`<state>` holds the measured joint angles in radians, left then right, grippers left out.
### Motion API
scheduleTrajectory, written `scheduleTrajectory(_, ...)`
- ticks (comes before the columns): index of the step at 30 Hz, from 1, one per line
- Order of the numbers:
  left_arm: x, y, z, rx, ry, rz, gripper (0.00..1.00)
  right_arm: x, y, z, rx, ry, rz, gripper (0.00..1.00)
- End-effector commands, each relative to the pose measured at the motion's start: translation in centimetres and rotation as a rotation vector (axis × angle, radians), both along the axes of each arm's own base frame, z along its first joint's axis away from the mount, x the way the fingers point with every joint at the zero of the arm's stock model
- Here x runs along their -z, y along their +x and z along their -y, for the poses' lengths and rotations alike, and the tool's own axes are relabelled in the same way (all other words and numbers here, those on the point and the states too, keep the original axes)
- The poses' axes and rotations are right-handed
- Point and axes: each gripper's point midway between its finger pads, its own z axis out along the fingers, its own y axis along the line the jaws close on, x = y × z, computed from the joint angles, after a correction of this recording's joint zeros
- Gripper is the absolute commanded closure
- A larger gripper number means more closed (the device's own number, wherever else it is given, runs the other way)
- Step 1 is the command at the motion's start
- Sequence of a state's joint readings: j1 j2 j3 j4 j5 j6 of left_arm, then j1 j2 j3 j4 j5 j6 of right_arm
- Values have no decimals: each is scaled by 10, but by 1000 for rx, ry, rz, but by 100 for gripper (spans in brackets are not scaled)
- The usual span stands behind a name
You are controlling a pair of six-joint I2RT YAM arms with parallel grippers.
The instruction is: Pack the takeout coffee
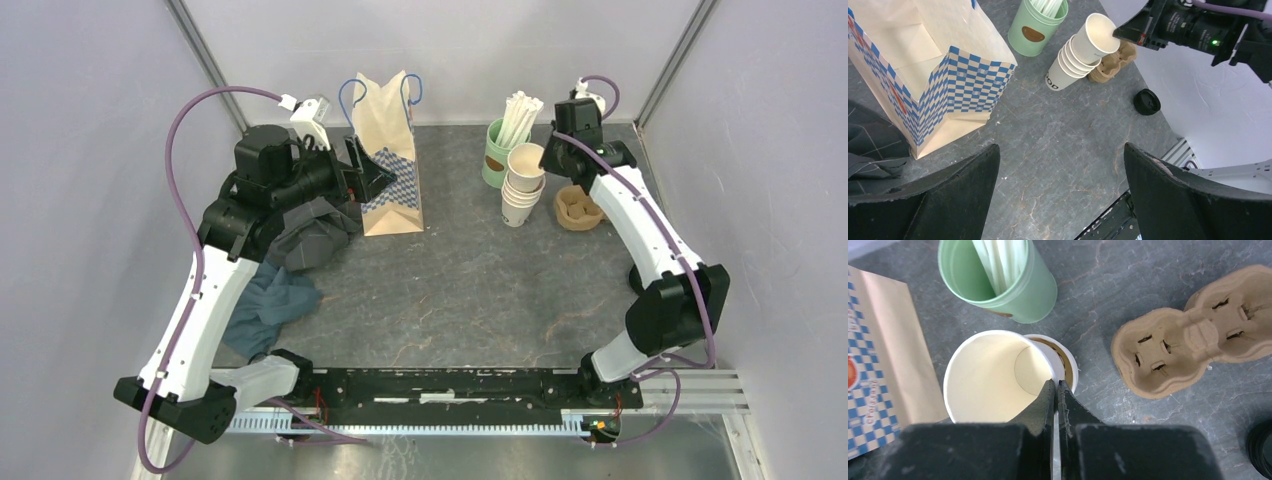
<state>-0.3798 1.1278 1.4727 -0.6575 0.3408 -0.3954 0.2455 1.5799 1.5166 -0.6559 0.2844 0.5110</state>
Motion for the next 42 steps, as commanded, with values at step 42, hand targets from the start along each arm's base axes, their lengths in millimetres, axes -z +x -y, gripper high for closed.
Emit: scheduleTrajectory(42, -4, -9, 9, 60, 1, 51, 0, 79, -185, -127, -898, -23, 79, 65)
